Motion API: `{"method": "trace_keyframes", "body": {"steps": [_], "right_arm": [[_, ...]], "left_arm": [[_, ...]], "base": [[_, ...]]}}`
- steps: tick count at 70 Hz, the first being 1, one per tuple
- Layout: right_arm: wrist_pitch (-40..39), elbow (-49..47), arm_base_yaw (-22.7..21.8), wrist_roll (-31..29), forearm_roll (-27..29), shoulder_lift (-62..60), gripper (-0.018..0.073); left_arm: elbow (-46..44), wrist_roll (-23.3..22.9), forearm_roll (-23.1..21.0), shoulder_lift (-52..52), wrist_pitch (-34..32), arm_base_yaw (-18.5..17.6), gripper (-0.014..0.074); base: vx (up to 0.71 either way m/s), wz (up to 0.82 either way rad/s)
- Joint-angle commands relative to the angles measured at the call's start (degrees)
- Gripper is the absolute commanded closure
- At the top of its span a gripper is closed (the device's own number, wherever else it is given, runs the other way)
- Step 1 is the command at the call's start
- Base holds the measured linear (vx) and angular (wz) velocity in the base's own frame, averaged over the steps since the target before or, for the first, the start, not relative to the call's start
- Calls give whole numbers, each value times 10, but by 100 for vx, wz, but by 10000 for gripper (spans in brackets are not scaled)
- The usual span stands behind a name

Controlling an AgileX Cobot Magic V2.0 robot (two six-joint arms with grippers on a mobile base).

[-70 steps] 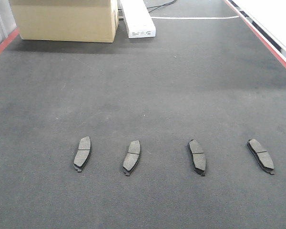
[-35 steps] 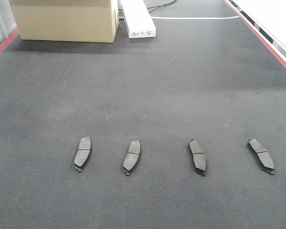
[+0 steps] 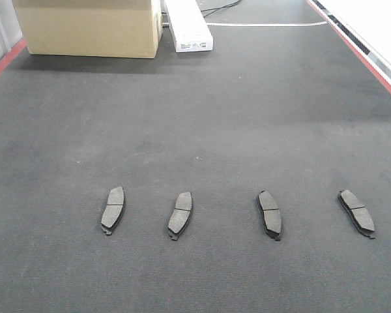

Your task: Move and align brake pads A on conveyor

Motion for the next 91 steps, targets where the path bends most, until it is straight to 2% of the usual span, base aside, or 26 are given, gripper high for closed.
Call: {"method": "trace_keyframes", "body": {"steps": [1,60,65,70,81,91], "right_arm": [[-39,-16,-5,-1,-7,7,568],[-44,-14,-5,-1,-7,7,568],[-40,-3,-7,-5,-20,-4,568],[-42,-1,-33,-40,-18,-14,568],[-123,44,-124,-163,78,-15,568],[-198,109,-159,-174,124,-32,568]], "left_arm": [[11,11,-12,-9,-42,9,603],[11,11,-15,-9,-38,11,603],[11,11,-15,-9,-38,11,603],[11,11,-14,-9,-38,11,603],[11,11,-14,-9,-38,11,603],[11,11,-14,-9,-38,11,603]], "base": [[0,0],[0,0],[0,0],[0,0],[0,0],[0,0]]}}
